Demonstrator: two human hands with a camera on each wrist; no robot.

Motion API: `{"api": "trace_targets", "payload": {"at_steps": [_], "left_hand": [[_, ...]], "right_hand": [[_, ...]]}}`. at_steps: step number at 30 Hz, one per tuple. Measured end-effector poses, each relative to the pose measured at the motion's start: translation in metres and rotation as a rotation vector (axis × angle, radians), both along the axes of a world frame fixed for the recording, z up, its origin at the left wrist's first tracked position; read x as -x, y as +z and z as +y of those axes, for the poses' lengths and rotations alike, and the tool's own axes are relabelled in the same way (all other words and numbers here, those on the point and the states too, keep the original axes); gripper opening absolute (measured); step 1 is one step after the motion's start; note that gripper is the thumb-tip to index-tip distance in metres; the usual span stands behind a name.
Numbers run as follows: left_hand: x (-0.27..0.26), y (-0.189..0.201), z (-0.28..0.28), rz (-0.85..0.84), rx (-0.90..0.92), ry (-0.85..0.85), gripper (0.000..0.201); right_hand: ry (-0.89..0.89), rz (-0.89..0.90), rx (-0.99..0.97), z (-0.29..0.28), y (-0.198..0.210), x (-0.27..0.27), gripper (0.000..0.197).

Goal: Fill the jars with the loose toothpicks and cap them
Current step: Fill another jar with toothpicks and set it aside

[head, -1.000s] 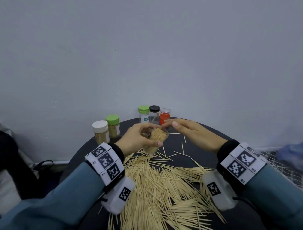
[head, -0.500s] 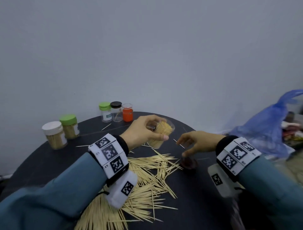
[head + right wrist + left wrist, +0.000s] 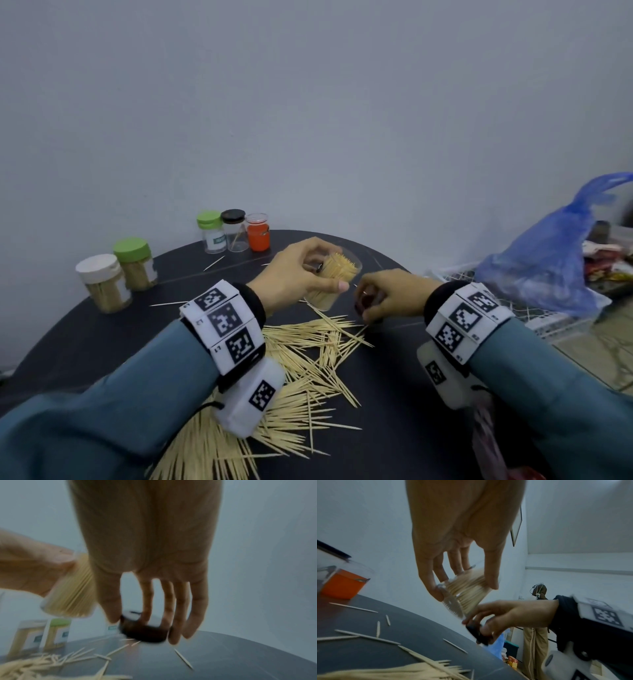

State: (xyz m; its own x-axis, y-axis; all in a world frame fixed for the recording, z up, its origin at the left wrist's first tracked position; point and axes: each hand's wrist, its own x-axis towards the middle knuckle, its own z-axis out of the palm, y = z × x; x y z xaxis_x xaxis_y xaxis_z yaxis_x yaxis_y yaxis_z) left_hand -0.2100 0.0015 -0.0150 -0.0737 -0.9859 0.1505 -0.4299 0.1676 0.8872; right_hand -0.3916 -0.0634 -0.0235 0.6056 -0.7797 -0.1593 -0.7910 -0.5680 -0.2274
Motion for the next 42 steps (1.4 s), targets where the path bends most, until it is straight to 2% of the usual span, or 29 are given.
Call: {"api": "trace_targets", "payload": {"at_steps": [2,5,8,14,18,23,34,38,42], "left_hand": [[-0.01,0.003,0.004,0.027,-0.007,0.026,0.049],[-0.026,0.006,0.01,0.02,-0.009,0.058,0.049],[-0.042,0.004,0.014,0.012,-0.01,0.096,0.044],[-0.066,-0.003,0.02,-0.032,0.013,0.155,0.039],[-0.075,-0.004,0.024,-0.078,-0.015,0.172,0.036],[-0.08,-0.007,0.026,-0.144,-0.023,0.211,0.043],[-0.072,-0.006,0.025,-0.299,0.071,0.34,0.046],[-0.066,-0.005,0.025,-0.31,0.07,0.35,0.046],[-0.07,-0.008,0.025,-0.312,0.027,0.358,0.049]], "right_hand": [[-0.061,-0.227,0.028,-0.004,0.007,-0.008,0.035],[-0.118,-0.683,-0.146,-0.001,0.018,-0.027,0.021],[-0.066,-0.857,-0.231,0.004,0.026,-0.05,0.015],[0.101,-0.864,-0.308,0.007,0.019,-0.09,0.02],[0.172,-0.817,-0.279,0.005,0.016,-0.102,0.022],[0.245,-0.723,-0.198,0.004,0.013,-0.111,0.03],[0.176,-0.748,-0.173,0.005,0.009,-0.117,0.032],[0.137,-0.77,-0.178,0.003,0.006,-0.116,0.033],[0.152,-0.706,-0.161,0.006,0.004,-0.117,0.035]]}}
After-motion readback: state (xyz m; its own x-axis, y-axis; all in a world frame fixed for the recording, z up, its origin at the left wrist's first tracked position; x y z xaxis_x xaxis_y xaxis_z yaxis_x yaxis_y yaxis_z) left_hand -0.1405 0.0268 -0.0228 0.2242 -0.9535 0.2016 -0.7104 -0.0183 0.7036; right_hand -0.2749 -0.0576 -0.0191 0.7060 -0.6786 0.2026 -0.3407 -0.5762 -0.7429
